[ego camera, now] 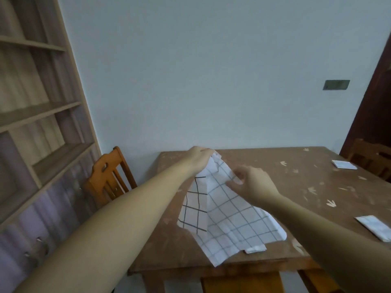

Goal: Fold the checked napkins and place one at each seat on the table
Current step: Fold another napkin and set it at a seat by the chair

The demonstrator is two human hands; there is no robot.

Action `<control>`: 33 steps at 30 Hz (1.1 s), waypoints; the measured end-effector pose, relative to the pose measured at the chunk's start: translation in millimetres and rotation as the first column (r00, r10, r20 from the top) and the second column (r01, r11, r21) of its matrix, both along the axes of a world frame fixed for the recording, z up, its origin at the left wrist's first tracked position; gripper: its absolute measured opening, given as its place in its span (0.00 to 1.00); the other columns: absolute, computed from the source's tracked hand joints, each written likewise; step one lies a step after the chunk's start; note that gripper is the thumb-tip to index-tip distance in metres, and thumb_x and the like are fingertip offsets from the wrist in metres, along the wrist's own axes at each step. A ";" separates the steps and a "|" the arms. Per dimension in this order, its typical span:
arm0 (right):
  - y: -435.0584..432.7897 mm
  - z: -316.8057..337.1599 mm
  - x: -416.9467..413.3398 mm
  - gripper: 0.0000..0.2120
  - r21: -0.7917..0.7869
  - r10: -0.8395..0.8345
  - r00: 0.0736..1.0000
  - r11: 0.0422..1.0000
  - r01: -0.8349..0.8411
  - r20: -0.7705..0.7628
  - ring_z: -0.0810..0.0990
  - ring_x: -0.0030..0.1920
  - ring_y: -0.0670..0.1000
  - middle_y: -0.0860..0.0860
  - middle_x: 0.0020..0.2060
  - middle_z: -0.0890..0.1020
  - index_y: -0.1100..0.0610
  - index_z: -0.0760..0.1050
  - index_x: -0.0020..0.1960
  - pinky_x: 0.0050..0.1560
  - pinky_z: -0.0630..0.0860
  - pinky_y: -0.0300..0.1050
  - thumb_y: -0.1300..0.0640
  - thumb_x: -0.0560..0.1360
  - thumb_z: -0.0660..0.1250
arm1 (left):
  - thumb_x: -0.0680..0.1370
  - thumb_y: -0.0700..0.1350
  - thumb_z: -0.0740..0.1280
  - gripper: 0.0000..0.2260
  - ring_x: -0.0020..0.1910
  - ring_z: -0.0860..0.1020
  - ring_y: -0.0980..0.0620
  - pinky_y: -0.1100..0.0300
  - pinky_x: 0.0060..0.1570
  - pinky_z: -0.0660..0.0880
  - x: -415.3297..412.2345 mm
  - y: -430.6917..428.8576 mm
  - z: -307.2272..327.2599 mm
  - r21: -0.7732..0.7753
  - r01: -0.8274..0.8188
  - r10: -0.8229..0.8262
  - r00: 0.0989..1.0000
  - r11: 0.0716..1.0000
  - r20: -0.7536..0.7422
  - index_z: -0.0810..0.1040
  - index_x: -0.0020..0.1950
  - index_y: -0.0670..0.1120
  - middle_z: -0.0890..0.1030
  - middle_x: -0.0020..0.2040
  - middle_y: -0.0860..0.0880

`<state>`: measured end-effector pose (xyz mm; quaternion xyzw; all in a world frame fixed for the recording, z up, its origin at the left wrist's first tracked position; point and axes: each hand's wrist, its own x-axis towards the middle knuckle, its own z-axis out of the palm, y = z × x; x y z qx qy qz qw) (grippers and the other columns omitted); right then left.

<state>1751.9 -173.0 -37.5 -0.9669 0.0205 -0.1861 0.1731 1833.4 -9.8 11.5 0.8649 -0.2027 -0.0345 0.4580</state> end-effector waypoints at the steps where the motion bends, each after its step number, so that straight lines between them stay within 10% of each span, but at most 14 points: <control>1: 1.2 -0.6 1.3 0.11 0.015 -0.011 1.000 1.000 0.011 0.002 0.81 0.45 0.54 0.48 0.41 0.84 0.52 0.80 0.47 0.46 0.77 0.49 0.46 0.74 0.66 | 0.81 0.45 0.58 0.12 0.32 0.66 0.56 0.69 0.30 0.65 -1.5 2.8 2.1 -0.021 -0.023 0.023 1.000 1.000 -0.013 0.76 0.40 0.46 0.71 0.36 0.50; 9: 5.0 5.7 0.8 0.14 -0.074 0.071 0.997 0.995 -0.071 -0.009 0.78 0.36 0.56 0.52 0.31 0.80 0.57 0.77 0.37 0.32 0.72 0.46 0.52 0.77 0.62 | 0.67 0.54 0.55 0.18 0.39 0.75 0.36 0.50 0.40 0.72 1.9 22.4 1.4 0.038 -0.288 0.287 0.957 0.957 0.029 0.64 0.32 0.38 0.77 0.38 0.35; 14: 1.8 9.2 -2.6 0.20 -0.116 0.100 0.995 0.988 -0.099 0.002 0.73 0.31 0.53 0.47 0.26 0.71 0.50 0.63 0.29 0.28 0.64 0.41 0.53 0.79 0.62 | 0.70 0.47 0.64 0.16 0.29 0.68 0.48 0.60 0.31 0.62 1.6 26.3 0.9 -0.021 -0.353 0.352 0.936 0.935 -0.016 0.66 0.25 0.45 0.68 0.25 0.50; 22: -13.2 8.0 -9.3 0.11 -0.174 0.156 0.984 0.975 -0.140 0.082 0.80 0.38 0.56 0.51 0.36 0.83 0.54 0.79 0.40 0.36 0.65 0.42 0.53 0.78 0.62 | 0.55 0.63 0.69 0.23 0.46 0.81 0.46 0.56 0.53 0.77 12.3 8.7 -9.1 -0.131 -0.380 0.345 0.910 0.916 -0.230 0.82 0.38 0.47 0.82 0.43 0.48; 33: -25.0 6.2 -19.0 0.11 -0.126 0.185 0.983 0.975 -0.183 0.005 0.80 0.39 0.51 0.46 0.36 0.82 0.55 0.78 0.39 0.37 0.78 0.48 0.53 0.76 0.62 | 0.73 0.55 0.68 0.13 0.42 0.77 0.46 0.55 0.48 0.74 8.1 -5.1 -16.3 -0.168 -0.367 0.342 0.926 0.915 -0.162 0.77 0.39 0.45 0.77 0.38 0.48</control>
